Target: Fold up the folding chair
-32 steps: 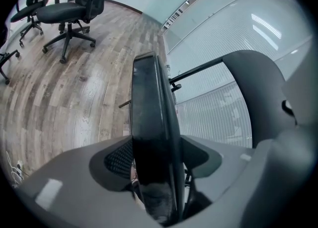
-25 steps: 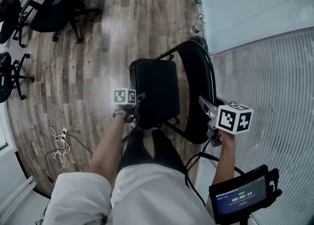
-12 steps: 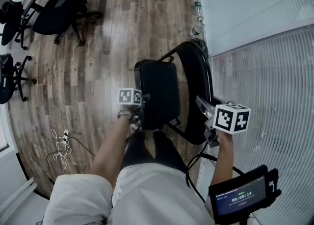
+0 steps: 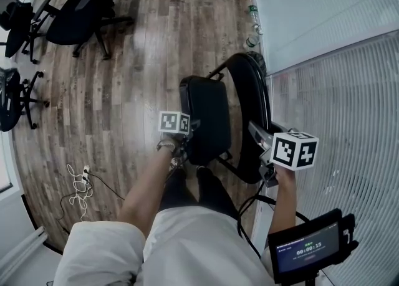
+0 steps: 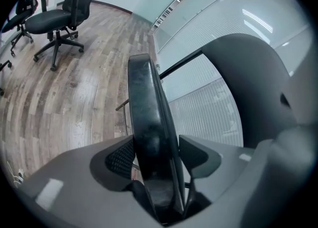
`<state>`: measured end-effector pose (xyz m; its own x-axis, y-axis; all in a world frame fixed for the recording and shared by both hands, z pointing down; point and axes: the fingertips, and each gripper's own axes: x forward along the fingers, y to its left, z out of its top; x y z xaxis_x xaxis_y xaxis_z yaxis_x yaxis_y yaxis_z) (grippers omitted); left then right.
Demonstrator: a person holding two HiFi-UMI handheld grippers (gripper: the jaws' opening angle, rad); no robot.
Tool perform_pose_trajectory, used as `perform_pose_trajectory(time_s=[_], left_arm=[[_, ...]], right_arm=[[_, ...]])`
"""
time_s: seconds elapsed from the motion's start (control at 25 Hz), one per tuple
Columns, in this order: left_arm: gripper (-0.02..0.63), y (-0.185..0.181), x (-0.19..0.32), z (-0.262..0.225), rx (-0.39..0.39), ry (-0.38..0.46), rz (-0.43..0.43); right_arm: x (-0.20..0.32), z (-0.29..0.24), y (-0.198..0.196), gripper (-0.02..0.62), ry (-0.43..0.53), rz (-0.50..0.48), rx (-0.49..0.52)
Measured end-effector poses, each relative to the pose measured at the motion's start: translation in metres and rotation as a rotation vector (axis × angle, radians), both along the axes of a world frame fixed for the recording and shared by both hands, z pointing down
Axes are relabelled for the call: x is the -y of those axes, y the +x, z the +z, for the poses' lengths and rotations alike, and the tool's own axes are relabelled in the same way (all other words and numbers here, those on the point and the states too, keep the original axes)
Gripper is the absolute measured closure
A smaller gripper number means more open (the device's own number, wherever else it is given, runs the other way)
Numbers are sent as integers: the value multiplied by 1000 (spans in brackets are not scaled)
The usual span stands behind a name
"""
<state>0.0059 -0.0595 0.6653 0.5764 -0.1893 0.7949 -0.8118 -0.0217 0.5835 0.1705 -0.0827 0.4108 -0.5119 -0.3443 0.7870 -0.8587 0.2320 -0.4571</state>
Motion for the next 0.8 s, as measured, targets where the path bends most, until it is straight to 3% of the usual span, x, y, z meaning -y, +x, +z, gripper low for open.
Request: perform_pose_trajectory(time_s=[0.52, 0.8], left_arm=[[334, 32, 1, -18, -42, -6, 69], [321, 39, 2, -21, -37, -21, 26]], right_arm=[[3, -3, -1, 499, 4, -9, -17], [2, -4, -4, 499, 2, -19, -6]])
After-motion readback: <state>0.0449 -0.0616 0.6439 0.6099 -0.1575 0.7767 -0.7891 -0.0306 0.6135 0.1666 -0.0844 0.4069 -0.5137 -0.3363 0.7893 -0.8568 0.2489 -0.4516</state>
